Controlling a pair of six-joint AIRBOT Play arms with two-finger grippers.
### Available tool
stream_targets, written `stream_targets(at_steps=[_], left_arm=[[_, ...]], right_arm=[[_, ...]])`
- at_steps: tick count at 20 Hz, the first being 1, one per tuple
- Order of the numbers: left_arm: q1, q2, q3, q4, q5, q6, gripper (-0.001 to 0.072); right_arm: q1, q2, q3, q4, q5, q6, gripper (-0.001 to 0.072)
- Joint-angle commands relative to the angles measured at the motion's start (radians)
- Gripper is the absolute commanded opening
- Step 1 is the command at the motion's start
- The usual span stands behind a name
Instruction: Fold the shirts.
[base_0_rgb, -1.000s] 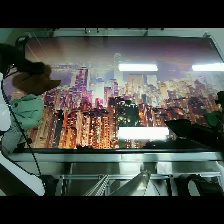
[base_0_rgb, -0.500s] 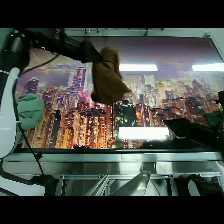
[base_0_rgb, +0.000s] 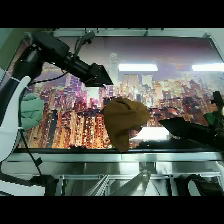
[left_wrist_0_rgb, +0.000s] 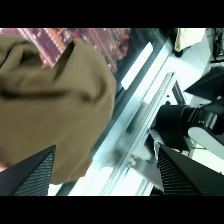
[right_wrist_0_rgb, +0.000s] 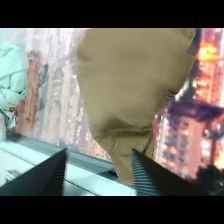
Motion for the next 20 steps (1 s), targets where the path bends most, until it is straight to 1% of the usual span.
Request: stream_targets(at_steps=[1, 3, 6, 7, 8, 9, 10, 12, 13, 14, 15, 16, 17, 20], left_arm=[[0.093, 0.071, -0.097, 0.123, 0.036, -0.026, 0.072], [0.13, 0.137, -0.288, 0.134, -0.058, -0.024, 0.072], [0.114, 0.187, -0.602, 0.124, -0.243, 0.005, 0.072], [0.093, 0.184, -0.693, 0.071, -0.315, 0.045, 0.071], [0.071, 0.172, -0.76, -0.013, -0.373, 0.101, 0.0708], [0.043, 0.148, -0.804, -0.084, -0.429, 0.143, 0.0707], [0.011, 0.116, -0.816, -0.104, -0.461, 0.145, 0.0707], [-0.051, 0.037, -0.782, -0.114, -0.437, 0.142, 0.0707], [-0.088, 0.001, -0.747, -0.13, -0.413, 0.142, 0.0701], [-0.121, -0.025, -0.708, -0.128, -0.406, 0.143, 0.0499], [-0.152, -0.045, -0.665, -0.121, -0.406, 0.145, 0.0162], [-0.172, -0.056, -0.628, -0.12, -0.404, 0.153, 0.0002], [-0.179, -0.058, -0.595, -0.117, -0.395, 0.154, 0.0001], [-0.133, -0.003, -0.506, -0.09, -0.311, 0.142, 0.0]], right_arm=[[0.004, -0.105, 0.0, -0.013, 0.03, -0.054, 0.0508], [0.02, -0.217, 0.0, -0.011, 0.002, -0.115, 0.0507], [0.075, -0.442, 0.0, -0.01, -0.116, -0.186, 0.0504], [0.096, -0.522, 0.001, -0.004, -0.158, -0.212, 0.0503], [0.121, -0.608, 0.007, 0.008, -0.2, -0.247, 0.0503], [0.142, -0.694, 0.022, 0.028, -0.226, -0.27, 0.0502], [0.159, -0.77, 0.045, 0.047, -0.235, -0.296, 0.0502], [0.195, -0.909, 0.109, 0.08, -0.22, -0.314, 0.0502], [0.216, -0.963, 0.147, 0.084, -0.201, -0.315, 0.0486], [0.234, -0.998, 0.182, 0.084, -0.181, -0.319, 0.0332], [0.25, -1.017, 0.213, 0.088, -0.158, -0.345, 0.0166], [0.256, -1.017, 0.234, 0.088, -0.14, -0.352, 0.0077], [0.254, -1.004, 0.253, 0.095, -0.113, -0.352, 0.0015], [0.192, -0.874, 0.304, 0.095, -0.006, -0.362, 0.0015]])
